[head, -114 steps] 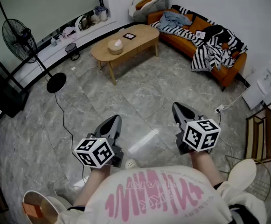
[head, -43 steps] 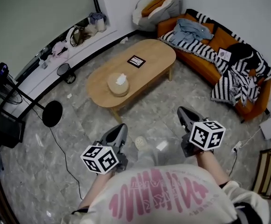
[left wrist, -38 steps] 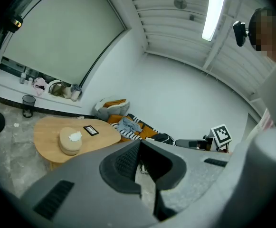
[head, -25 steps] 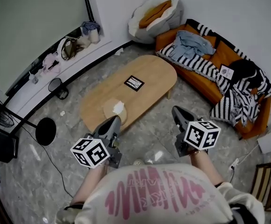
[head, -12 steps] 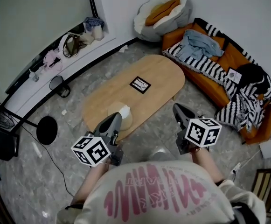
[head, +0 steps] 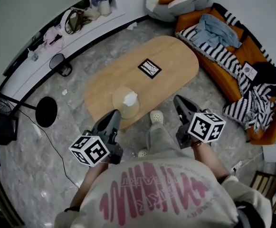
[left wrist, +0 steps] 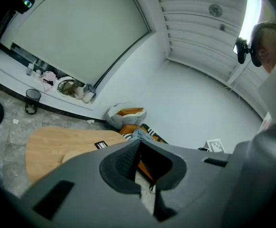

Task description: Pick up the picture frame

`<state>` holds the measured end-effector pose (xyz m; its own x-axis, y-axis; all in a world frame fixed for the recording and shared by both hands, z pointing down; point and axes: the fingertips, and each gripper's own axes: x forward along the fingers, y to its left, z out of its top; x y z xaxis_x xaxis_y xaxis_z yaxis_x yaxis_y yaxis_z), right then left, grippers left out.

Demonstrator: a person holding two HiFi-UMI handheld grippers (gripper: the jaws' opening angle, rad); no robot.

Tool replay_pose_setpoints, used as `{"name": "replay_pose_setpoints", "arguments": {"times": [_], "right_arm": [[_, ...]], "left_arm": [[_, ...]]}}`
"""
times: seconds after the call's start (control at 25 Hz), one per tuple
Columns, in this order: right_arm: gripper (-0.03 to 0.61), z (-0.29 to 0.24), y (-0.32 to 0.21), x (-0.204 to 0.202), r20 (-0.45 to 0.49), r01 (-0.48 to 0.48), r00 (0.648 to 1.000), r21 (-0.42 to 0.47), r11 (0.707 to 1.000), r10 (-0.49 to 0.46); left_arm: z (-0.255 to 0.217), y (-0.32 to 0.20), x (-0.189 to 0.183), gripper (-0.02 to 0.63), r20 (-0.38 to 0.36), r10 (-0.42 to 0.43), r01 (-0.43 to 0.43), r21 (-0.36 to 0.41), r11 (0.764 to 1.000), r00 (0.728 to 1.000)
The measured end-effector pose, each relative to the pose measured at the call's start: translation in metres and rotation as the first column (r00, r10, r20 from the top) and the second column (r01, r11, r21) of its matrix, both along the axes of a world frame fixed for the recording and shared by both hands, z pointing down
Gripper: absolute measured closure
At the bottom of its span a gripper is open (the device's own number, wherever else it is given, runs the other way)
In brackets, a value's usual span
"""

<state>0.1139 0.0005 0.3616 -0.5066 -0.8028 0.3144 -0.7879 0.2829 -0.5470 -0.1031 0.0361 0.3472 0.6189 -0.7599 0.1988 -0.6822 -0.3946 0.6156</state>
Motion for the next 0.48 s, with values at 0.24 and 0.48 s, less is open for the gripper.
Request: {"name": "replay_pose_setpoints", "arguments": {"times": [0.24, 0.48], "right_arm": [[0.572, 0.026, -0.047, -0.016, 0.008, 0.032, 0.999, -0.069, 0.997, -0.031], [0.572, 0.063, -0.087, -0.023, 0.057, 0.090, 0.995, -0.146, 0.985, -0.082]], "left_arm": [[0.009, -0.036, -0.001, 0.611, -0.018, -0.021, 0.020, -0.020, 1.000, 1.000], [0.034, -0.086, 0.013, 0.611, -0.007, -0.041, 0.041, -0.051, 0.998, 0.999]]}}
